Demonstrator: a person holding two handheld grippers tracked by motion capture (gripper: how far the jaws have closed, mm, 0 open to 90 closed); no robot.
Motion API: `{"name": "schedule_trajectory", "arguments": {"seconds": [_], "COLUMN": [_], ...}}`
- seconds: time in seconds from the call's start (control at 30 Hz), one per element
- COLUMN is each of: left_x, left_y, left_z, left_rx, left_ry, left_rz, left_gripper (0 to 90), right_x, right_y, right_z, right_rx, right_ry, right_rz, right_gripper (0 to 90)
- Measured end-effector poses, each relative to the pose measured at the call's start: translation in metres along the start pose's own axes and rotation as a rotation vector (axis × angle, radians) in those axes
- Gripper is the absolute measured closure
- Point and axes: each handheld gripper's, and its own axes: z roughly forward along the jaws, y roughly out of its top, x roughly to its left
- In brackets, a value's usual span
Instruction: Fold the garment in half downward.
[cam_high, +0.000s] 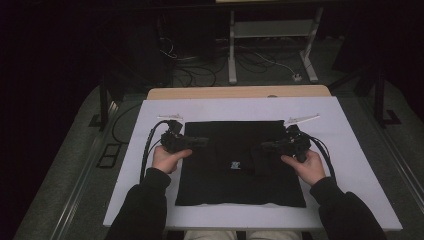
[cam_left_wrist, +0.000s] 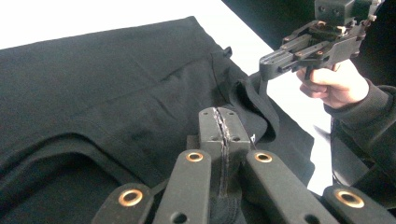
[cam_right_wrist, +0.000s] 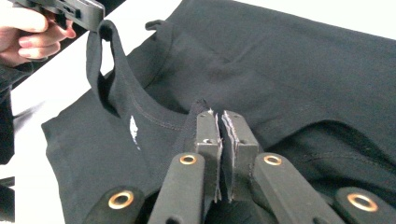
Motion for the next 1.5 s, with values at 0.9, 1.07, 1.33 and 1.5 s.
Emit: {"name": "schedule_trajectory", "arguments": {"seconds": [0.9, 1.07, 1.33, 1.5], "left_x": [-0.031, -0.039, -0.04, -0.038], "left_y": [-0.028, -0.032, -0.041, -0.049], "left_z": [-0.011, -0.014, -0.017, -0.018], "left_rx": [0.08, 0.082, 0.07, 0.085], "left_ry": [-0.003, -0.017, -0.104, -0.145], "left_rz": [0.036, 0.053, 0.031, 0.034], "left_gripper": [88.4, 88.4, 88.3, 88.4], "right_x": [0.021, 0.024, 0.027, 0.029], "right_y": [-0.028, -0.032, -0.042, -0.046], "right_z": [-0.026, -0.032, -0.035, -0.033], "right_rx": [0.04, 0.037, 0.069, 0.088], "right_ry": [0.066, 0.079, 0.119, 0.145], "right_rz": [0.017, 0.016, 0.026, 0.025], "right_gripper": [84.1, 84.2, 84.4, 84.4]}}
